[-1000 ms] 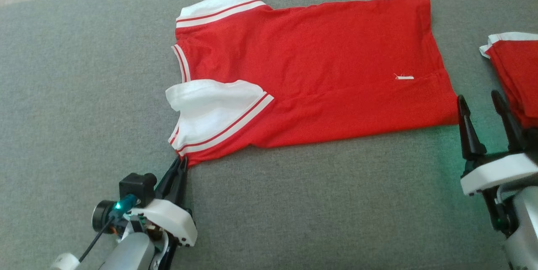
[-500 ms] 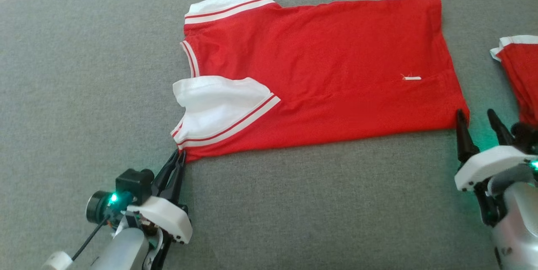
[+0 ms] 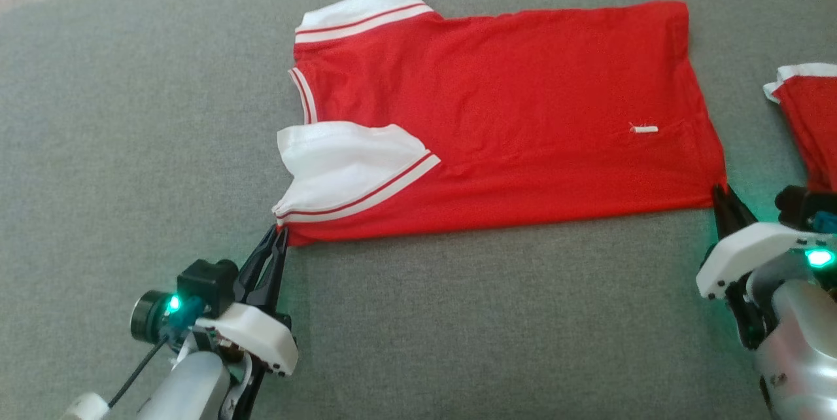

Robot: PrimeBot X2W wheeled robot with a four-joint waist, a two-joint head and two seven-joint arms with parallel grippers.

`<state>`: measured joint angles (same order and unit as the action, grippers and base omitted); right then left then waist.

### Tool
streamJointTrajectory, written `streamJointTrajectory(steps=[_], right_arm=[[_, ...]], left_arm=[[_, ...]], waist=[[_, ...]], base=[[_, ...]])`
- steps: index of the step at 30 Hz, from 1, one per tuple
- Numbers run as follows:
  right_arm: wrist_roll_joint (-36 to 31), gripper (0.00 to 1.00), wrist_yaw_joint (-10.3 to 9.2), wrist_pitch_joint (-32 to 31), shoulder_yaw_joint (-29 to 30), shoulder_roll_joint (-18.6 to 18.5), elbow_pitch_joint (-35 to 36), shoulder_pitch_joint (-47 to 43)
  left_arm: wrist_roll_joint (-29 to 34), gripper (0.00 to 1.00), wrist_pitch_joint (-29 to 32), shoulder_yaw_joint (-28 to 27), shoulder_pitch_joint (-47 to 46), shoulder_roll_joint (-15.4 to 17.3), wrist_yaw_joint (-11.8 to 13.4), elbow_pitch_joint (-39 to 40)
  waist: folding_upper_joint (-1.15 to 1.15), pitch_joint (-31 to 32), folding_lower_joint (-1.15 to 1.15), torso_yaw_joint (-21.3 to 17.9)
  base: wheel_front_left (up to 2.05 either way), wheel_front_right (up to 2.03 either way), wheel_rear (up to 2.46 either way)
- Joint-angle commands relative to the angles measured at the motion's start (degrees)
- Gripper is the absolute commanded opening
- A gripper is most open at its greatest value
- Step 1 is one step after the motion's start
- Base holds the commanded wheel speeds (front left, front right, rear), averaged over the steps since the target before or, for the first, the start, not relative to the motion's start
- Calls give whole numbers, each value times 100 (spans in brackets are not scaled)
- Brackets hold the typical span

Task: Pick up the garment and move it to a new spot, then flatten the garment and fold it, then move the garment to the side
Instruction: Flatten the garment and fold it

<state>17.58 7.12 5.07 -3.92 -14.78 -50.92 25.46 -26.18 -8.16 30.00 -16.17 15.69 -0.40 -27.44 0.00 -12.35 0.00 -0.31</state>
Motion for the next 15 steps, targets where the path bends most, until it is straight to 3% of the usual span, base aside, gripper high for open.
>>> streamJointTrajectory(steps=[1,15], right_arm=[[53,0,36,107,-115,-135,1,-112],[149,0,36,191,25,-398,606,-1367]], left_arm=[[-1,0,-88,-180,-68,208,76,200],[-145,0,61,-76,1159,403,413,1011]], waist=[[0,120,0,7],[0,789,0,20]], base=[[0,0,0],[0,0,0]])
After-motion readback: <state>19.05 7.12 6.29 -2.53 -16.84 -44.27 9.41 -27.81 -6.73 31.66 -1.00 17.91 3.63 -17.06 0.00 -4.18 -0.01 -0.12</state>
